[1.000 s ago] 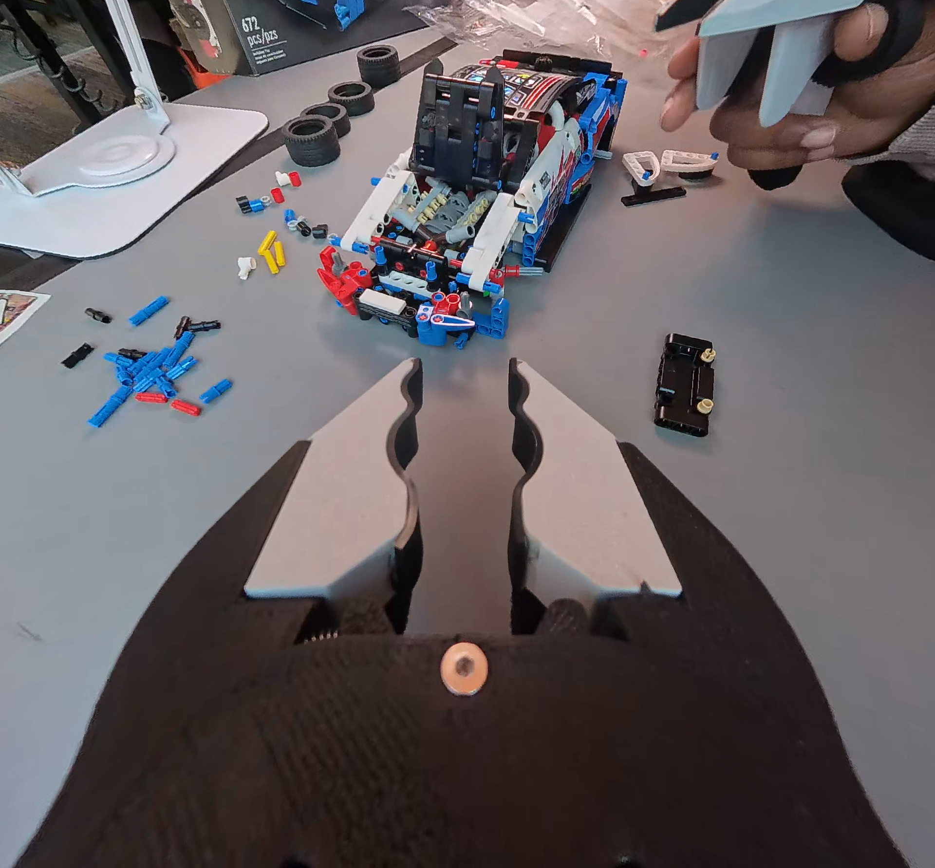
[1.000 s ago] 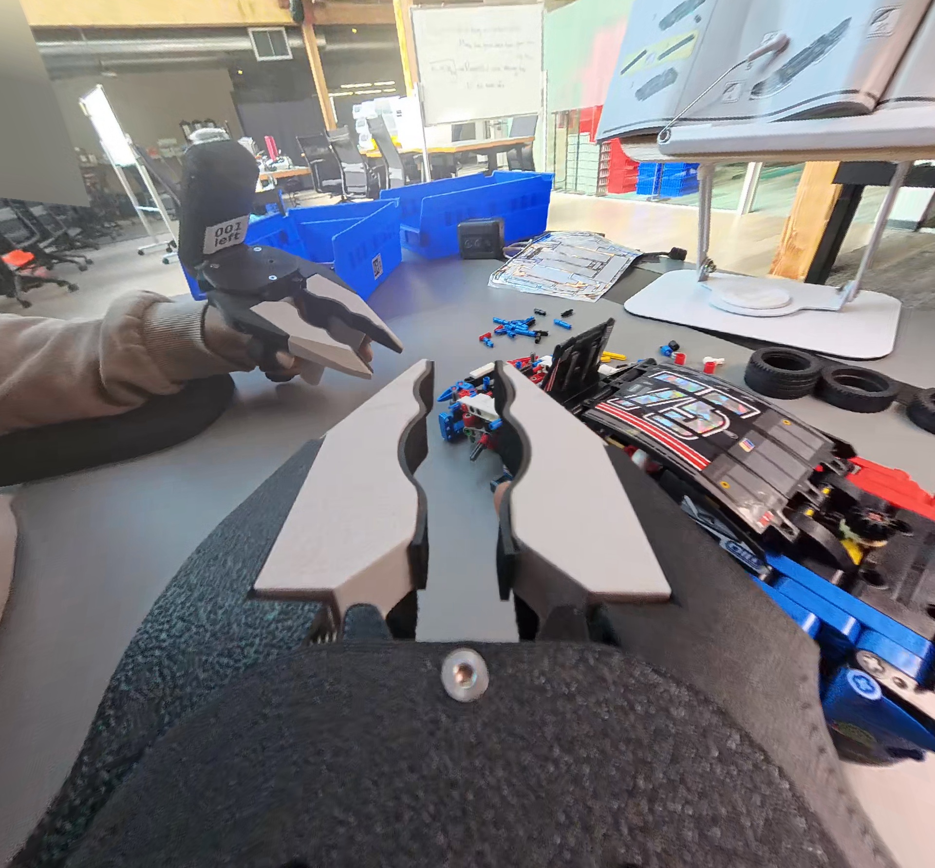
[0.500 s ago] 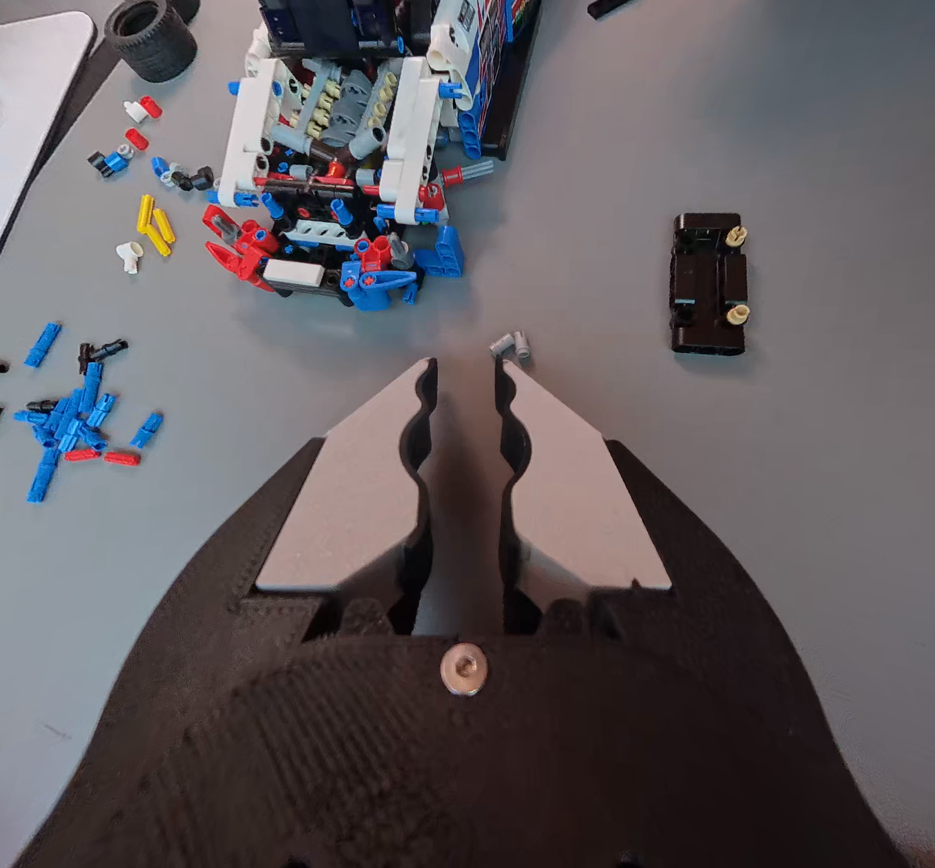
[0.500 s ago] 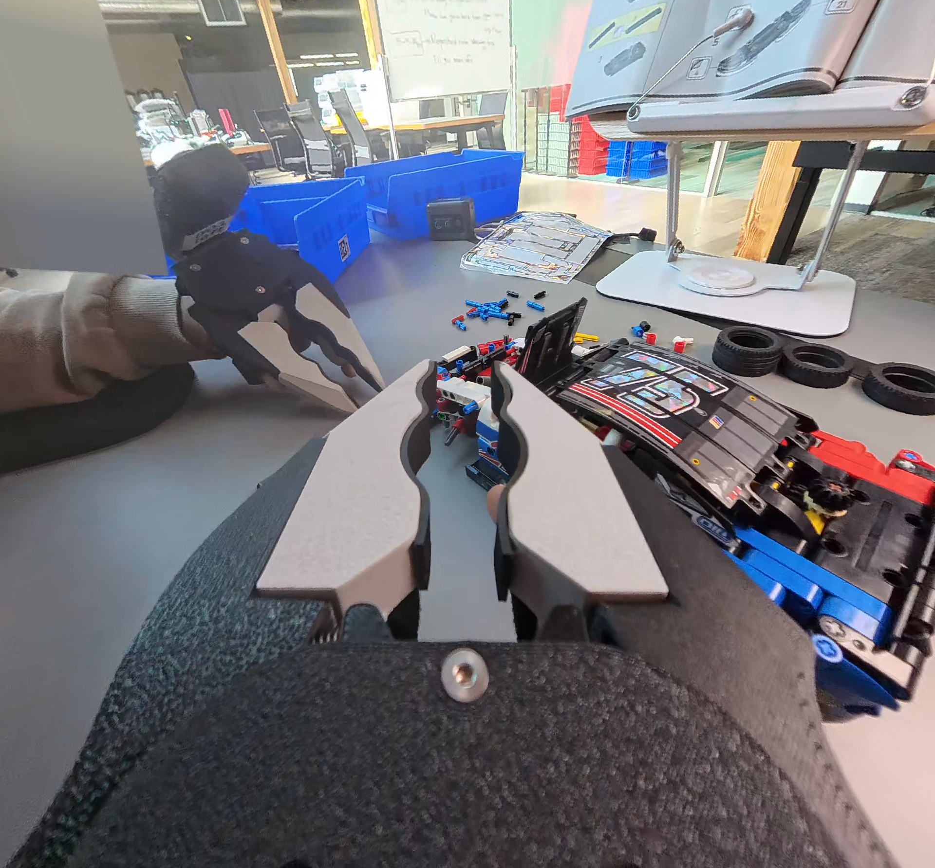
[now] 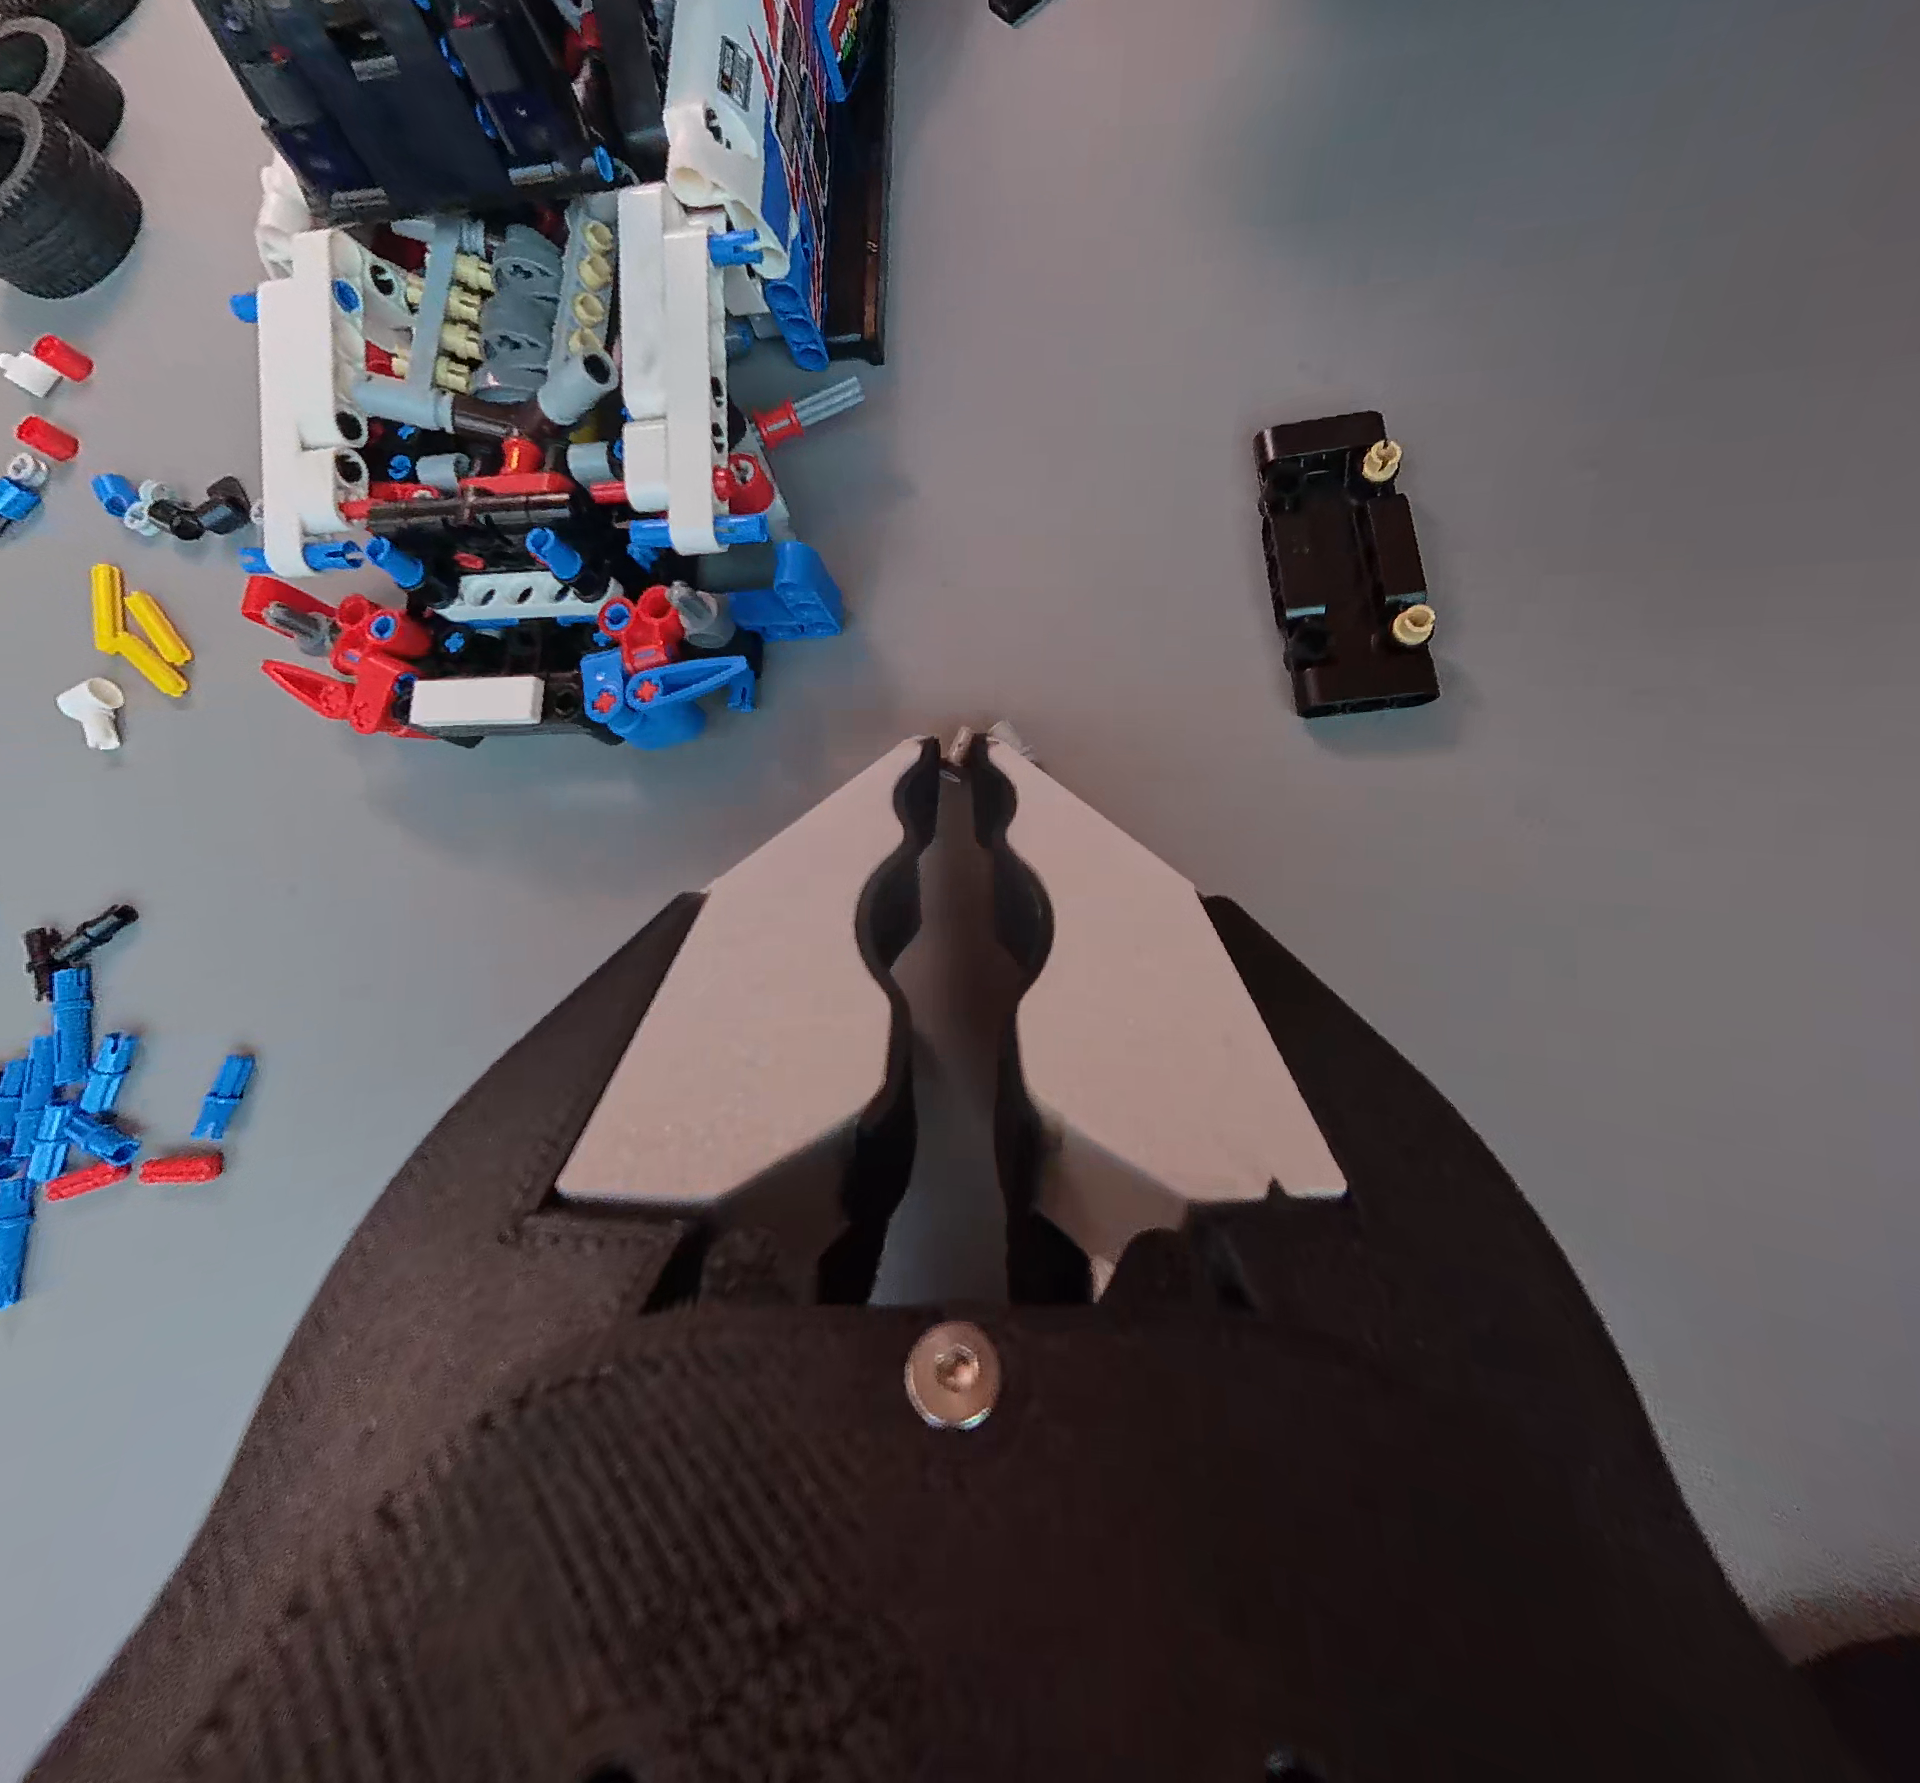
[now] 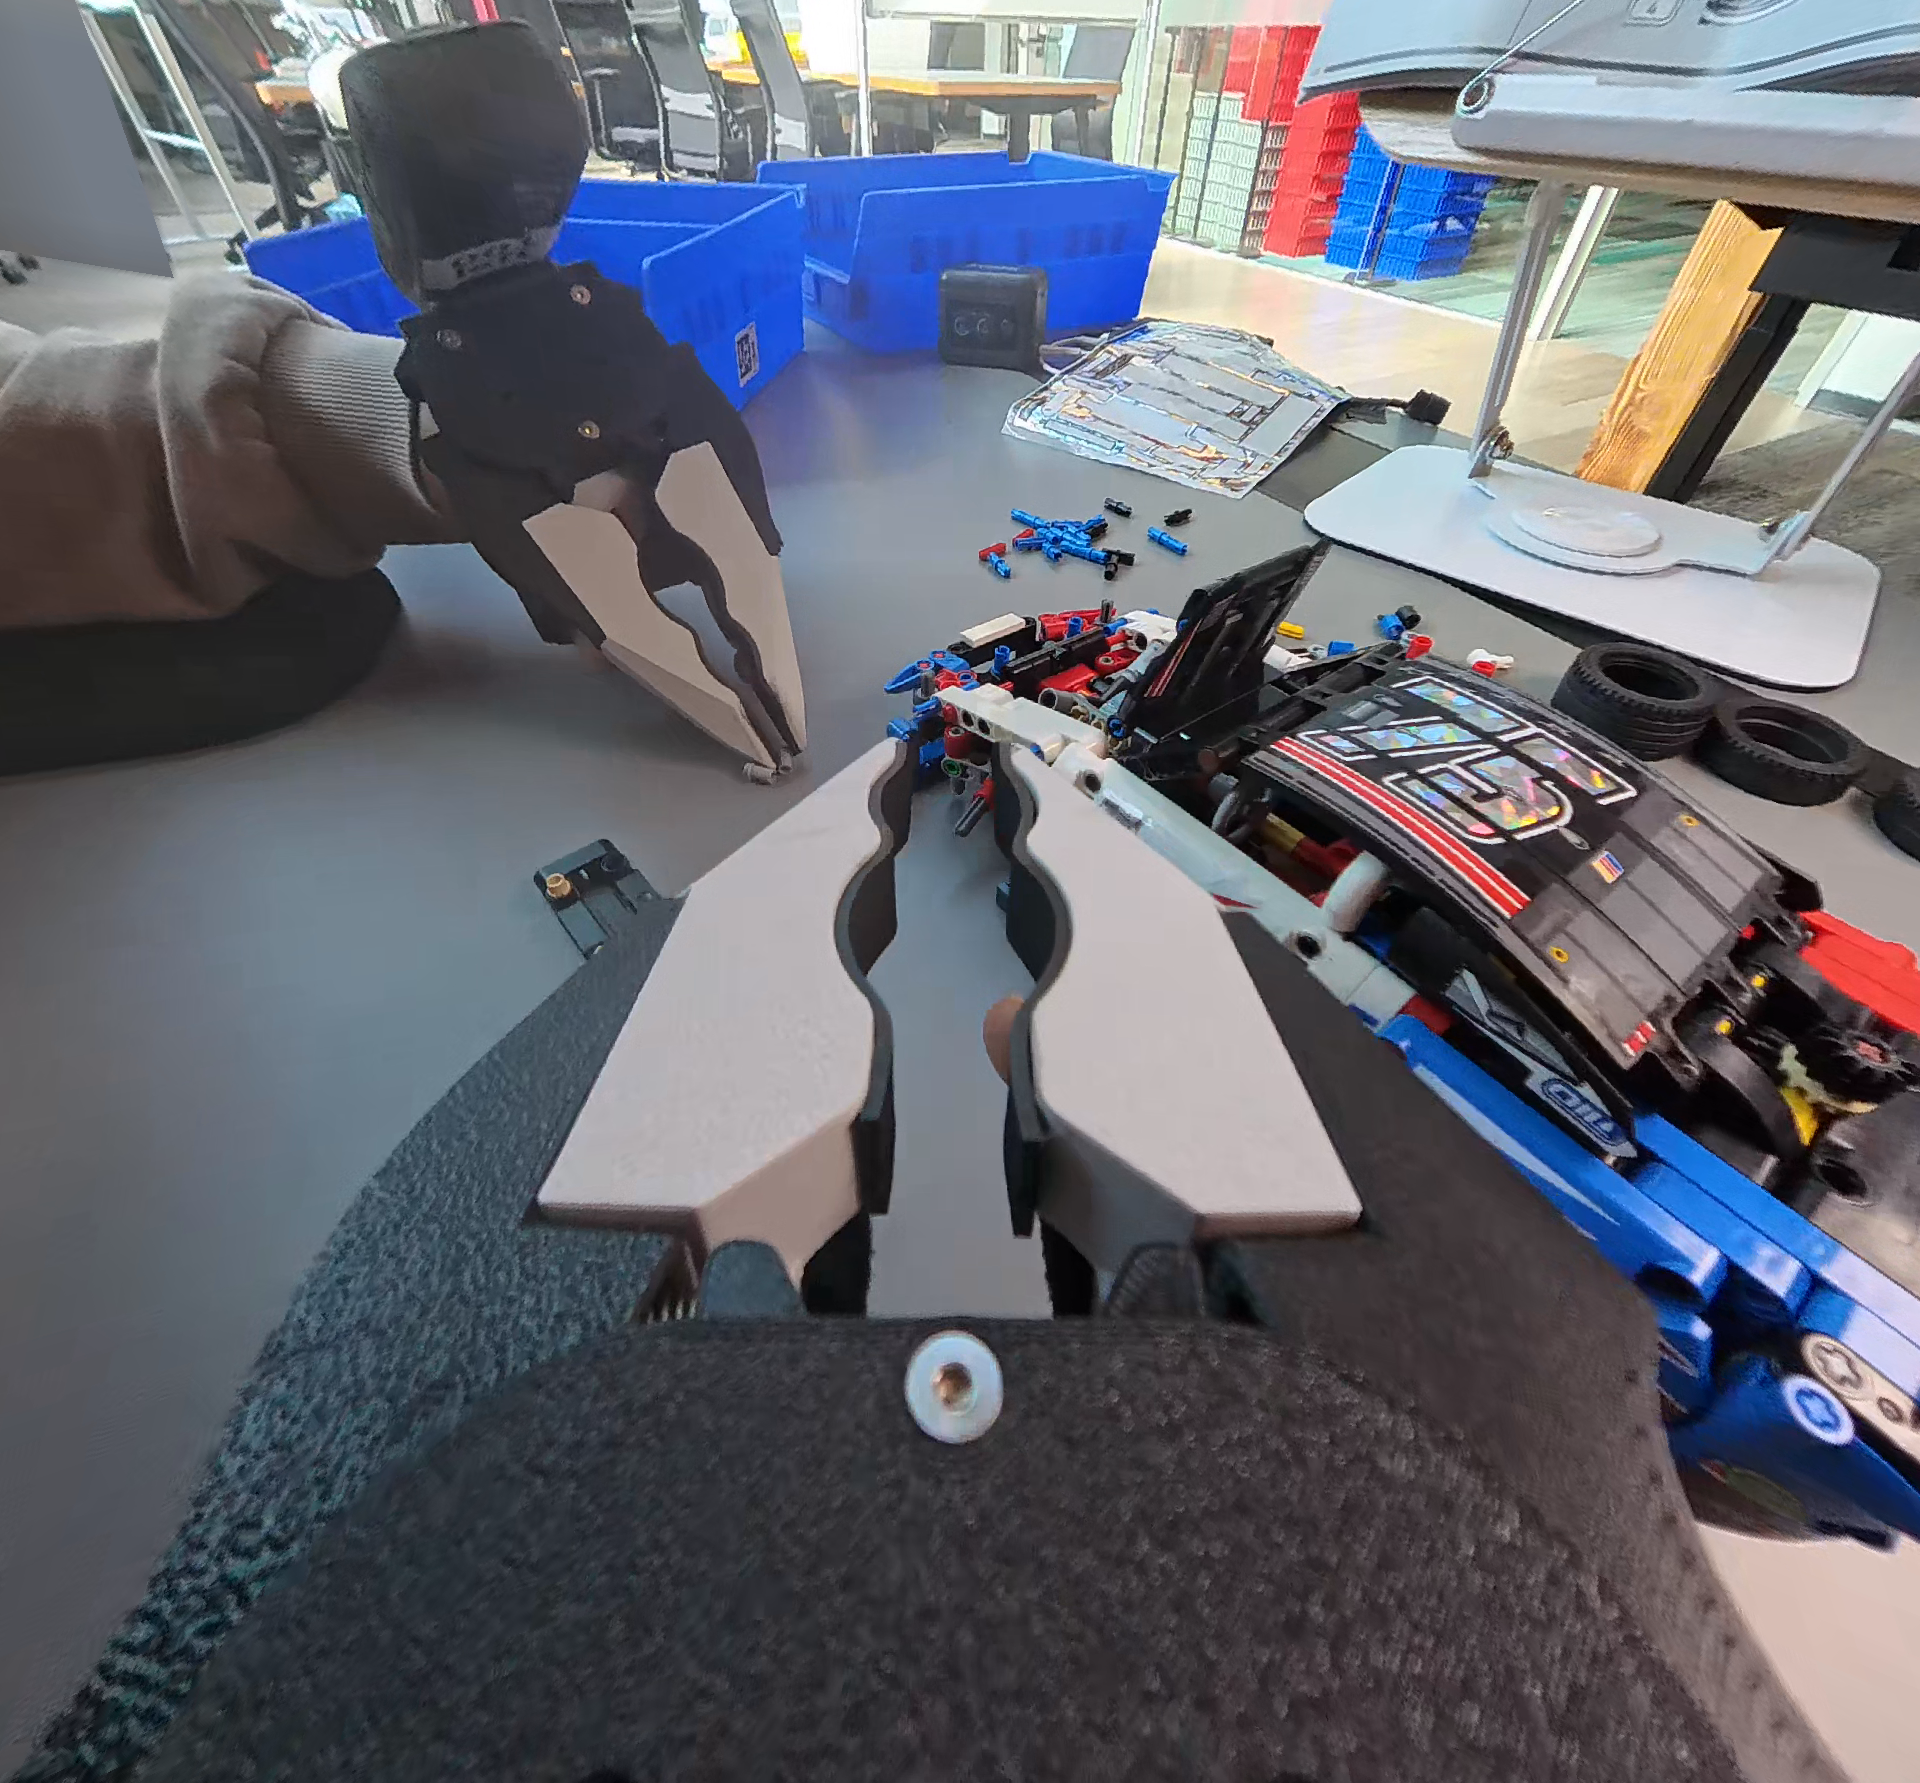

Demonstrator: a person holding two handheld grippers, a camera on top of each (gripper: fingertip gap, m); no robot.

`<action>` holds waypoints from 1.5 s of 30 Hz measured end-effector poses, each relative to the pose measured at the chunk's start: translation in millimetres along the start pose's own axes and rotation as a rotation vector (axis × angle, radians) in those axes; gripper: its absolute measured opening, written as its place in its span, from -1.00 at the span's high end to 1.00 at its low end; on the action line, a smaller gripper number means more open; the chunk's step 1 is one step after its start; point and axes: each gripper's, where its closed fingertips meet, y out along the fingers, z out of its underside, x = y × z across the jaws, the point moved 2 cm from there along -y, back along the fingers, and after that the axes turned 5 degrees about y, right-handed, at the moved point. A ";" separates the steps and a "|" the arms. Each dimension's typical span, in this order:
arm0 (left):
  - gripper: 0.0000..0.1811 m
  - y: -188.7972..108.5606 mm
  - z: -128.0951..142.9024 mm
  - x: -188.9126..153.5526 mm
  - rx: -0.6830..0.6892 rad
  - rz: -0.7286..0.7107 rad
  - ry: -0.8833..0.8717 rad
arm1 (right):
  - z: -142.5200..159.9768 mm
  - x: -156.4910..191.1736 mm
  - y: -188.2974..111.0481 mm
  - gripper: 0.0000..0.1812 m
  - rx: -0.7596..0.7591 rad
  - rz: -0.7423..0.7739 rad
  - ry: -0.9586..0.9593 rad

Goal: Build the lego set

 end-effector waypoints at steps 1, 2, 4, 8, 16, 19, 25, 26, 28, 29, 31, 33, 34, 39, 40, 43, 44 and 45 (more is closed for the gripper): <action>0.96 0.0 0.1 -0.1 0.001 0.000 -0.001 | 1.7 1.1 1.0 0.87 0.009 -0.002 -0.009; 0.97 -0.3 0.2 0.1 -0.001 -0.002 -0.008 | 2.9 2.4 1.9 0.87 0.017 -0.004 -0.021; 0.97 -2.2 -1.5 2.8 -0.034 -0.026 -0.052 | 3.4 5.1 3.0 0.88 0.021 -0.003 -0.045; 0.97 -27.6 -48.2 6.6 -0.434 0.038 -0.415 | -14.1 17.8 2.7 0.89 -0.052 0.040 -0.178; 0.98 -56.4 -115.4 -6.1 -1.096 0.569 -1.173 | -49.8 70.5 10.2 0.92 -0.197 0.213 -0.575; 0.97 -57.2 -125.4 -14.8 -1.120 0.615 -1.173 | -49.8 73.0 11.7 0.92 -0.189 0.232 -0.602; 0.98 -58.7 -126.9 -17.4 -1.134 0.615 -1.187 | -51.7 74.8 11.1 0.93 -0.188 0.277 -0.680; 0.97 -59.1 -126.6 -17.5 -1.136 0.616 -1.188 | -52.0 75.4 11.4 0.93 -0.188 0.283 -0.694; 0.97 -59.6 -126.1 -17.6 -1.136 0.614 -1.193 | -52.2 75.6 11.9 0.93 -0.184 0.297 -0.721; 0.97 -59.4 -125.5 -17.4 -1.136 0.607 -1.194 | -52.0 75.6 12.4 0.93 -0.181 0.302 -0.729; 0.97 -58.4 -123.8 -17.1 -1.134 0.589 -1.203 | -50.4 75.1 13.5 0.94 -0.169 0.304 -0.731; 0.97 -56.4 -121.0 -16.7 -1.125 0.567 -1.212 | -47.6 73.7 14.7 0.98 -0.151 0.295 -0.723; 0.97 -55.2 -119.4 -16.4 -1.116 0.557 -1.216 | -45.6 73.2 15.3 0.99 -0.140 0.283 -0.720; 0.98 -45.5 -109.9 -16.7 -1.014 0.463 -1.177 | -32.3 68.3 18.3 1.00 -0.067 0.188 -0.640; 0.99 -44.2 -108.7 -16.7 -0.993 0.435 -1.158 | -30.3 67.4 18.7 1.00 -0.057 0.187 -0.635; 0.99 -42.6 -106.1 -15.6 -0.978 0.401 -1.156 | -28.7 67.0 20.2 0.98 -0.058 0.195 -0.630; 0.99 -42.0 -104.9 -15.1 -0.983 0.411 -1.175 | -28.4 66.6 20.8 0.97 -0.055 0.198 -0.630; 0.99 -41.1 -103.2 -14.3 -0.986 0.414 -1.193 | -27.9 66.3 21.4 0.96 -0.054 0.199 -0.627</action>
